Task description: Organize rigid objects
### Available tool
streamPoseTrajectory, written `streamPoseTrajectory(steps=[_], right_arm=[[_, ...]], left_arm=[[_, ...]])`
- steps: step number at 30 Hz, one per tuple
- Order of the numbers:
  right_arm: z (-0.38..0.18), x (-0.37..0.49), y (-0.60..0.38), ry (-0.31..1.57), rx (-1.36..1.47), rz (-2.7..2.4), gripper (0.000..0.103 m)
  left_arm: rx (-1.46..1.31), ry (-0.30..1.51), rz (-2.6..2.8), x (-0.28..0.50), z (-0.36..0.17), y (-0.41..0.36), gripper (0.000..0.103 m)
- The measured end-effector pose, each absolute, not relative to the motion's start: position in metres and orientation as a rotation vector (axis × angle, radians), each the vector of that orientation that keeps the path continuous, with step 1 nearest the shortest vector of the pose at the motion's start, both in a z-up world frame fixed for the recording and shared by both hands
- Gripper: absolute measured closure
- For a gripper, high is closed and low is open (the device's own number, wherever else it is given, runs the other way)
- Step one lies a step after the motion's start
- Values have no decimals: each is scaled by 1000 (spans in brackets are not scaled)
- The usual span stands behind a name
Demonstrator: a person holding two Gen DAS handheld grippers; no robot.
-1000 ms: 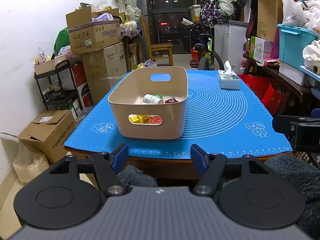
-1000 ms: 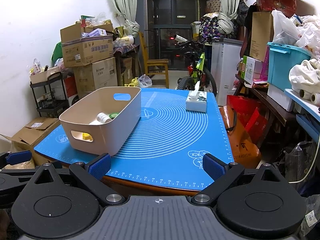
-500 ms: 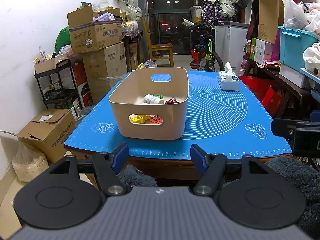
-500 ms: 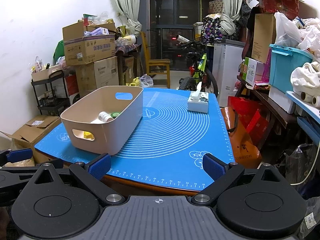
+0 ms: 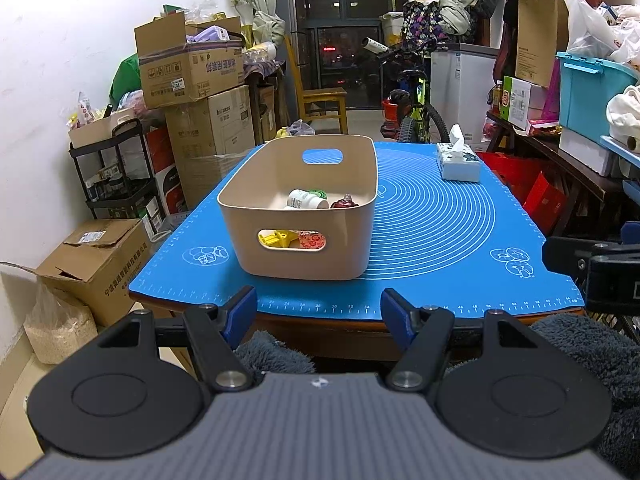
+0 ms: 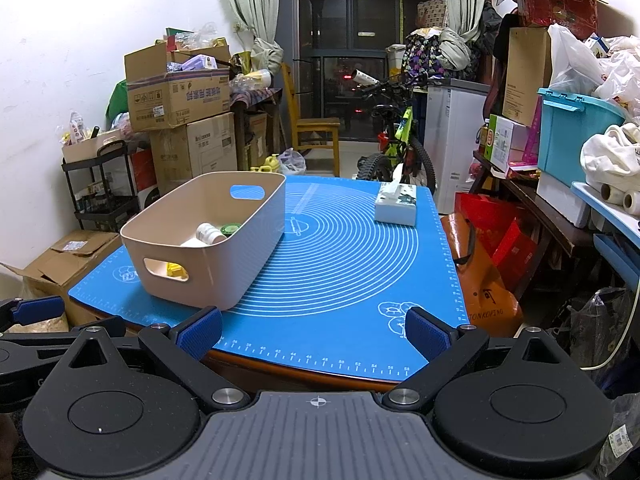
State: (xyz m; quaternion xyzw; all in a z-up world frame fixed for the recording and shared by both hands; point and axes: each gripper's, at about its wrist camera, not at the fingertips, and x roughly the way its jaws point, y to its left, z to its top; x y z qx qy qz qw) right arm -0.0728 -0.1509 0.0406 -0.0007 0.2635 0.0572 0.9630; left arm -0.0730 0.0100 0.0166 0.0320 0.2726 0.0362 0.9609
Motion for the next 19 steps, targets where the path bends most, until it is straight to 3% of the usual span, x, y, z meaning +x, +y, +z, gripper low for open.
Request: streamPoseTrajectory(steps=[19], right_arm=[[40, -73, -152, 537, 0, 113, 5]], left_arm=[[63, 546, 75, -73, 20, 15, 31]])
